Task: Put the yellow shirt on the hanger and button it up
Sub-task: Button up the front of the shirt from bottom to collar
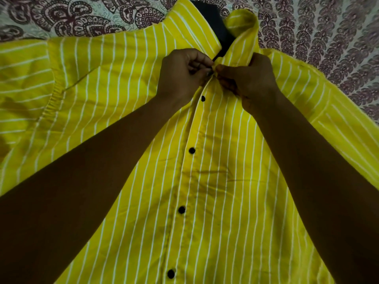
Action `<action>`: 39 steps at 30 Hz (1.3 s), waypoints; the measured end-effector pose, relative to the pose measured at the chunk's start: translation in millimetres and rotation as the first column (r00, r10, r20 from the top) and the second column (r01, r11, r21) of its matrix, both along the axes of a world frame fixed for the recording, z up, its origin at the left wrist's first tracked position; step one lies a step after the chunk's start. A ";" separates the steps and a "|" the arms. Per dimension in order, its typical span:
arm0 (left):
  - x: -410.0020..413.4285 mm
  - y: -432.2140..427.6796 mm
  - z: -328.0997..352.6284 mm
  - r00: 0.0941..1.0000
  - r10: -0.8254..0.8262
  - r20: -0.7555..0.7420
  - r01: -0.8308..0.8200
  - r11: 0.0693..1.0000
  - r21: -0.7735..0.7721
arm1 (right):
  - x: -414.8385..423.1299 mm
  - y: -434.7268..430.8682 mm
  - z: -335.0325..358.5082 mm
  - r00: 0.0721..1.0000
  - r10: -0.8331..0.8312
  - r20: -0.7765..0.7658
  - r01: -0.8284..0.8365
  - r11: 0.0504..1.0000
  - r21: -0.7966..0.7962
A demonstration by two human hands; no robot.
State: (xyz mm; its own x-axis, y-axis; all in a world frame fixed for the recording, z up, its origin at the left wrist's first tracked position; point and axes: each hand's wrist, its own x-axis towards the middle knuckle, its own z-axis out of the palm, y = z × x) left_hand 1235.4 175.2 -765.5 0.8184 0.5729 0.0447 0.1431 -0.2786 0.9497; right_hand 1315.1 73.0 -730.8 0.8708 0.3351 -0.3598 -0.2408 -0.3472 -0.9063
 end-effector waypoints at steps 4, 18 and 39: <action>0.8 -2.3 -1.1 1.000 0.027 -0.003 -0.027 1.000 -0.002 | -10.1 -3.5 1.9 0.846 0.178 0.502 -0.084 0.975 -0.205; -0.3 -0.4 -5.6 0.995 0.035 0.097 -0.036 0.999 0.012 | -14.7 -11.6 -11.5 0.786 0.265 0.559 -0.164 0.961 -0.223; 4.5 1.8 -10.9 0.993 0.017 0.113 -0.019 1.000 0.021 | -2.4 -5.3 -20.6 0.959 0.110 0.262 -0.146 0.981 0.125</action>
State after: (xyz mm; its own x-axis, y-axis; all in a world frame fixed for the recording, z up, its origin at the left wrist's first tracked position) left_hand 1239.9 177.0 -776.4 0.7972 0.5852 0.1486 0.0407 -0.2976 0.9538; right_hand 1312.6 67.8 -751.4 0.8734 0.4813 -0.0743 0.0402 -0.2234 -0.9739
